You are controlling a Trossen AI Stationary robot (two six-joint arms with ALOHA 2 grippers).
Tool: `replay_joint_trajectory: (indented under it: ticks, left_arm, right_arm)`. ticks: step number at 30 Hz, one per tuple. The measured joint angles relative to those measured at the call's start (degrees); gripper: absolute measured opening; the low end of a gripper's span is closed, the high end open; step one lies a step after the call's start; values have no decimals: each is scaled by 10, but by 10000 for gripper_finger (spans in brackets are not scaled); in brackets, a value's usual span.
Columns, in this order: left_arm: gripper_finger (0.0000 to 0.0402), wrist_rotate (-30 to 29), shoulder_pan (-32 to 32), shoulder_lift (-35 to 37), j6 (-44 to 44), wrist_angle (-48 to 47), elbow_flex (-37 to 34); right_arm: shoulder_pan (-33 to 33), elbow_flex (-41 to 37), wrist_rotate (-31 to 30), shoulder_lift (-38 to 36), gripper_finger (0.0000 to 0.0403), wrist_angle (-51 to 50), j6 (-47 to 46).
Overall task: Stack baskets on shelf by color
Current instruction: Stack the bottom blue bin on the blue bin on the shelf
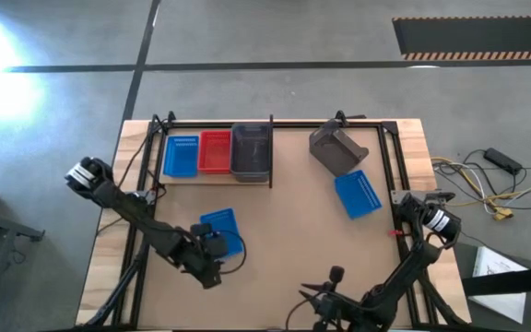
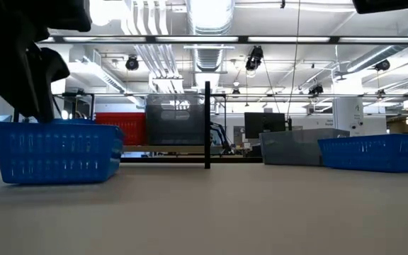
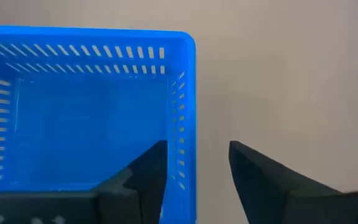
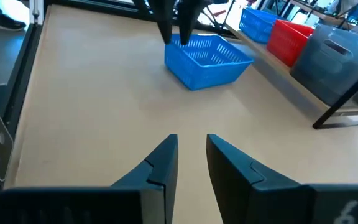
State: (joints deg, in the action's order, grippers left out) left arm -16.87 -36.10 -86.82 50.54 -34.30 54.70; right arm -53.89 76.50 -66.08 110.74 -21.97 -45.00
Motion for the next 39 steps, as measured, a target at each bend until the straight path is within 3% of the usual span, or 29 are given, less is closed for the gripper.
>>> replay_joint_trajectory:
  ticks: [5,9,13,16,18,30,35,39]
  left_arm:
    - [170,-58,0,-16,-13,-2,-2]
    - [161,-62,0,-45,-31,-3,-2]
    - [112,-54,0,-69,-45,-9,9]
    - [43,-33,0,-72,-69,-25,21]
    - [12,-31,0,-69,-69,-68,40]
    - [1,-86,-11,-34,-79,-518,270]
    - [1,-99,18,28,-263,-548,257]
    - [0,-124,81,93,-304,-555,206]
  right_arm:
    - [0,-3,0,0,77,0,-1]
    - [0,-3,0,0,77,3,-1]
    - [0,-4,0,0,77,3,-1]
    - [0,-4,0,0,77,4,-2]
    - [0,-4,0,0,77,4,-2]
    - [0,-9,0,0,77,4,-9]
    - [0,-11,1,0,77,4,-16]
    - [0,-12,1,0,77,7,-16]
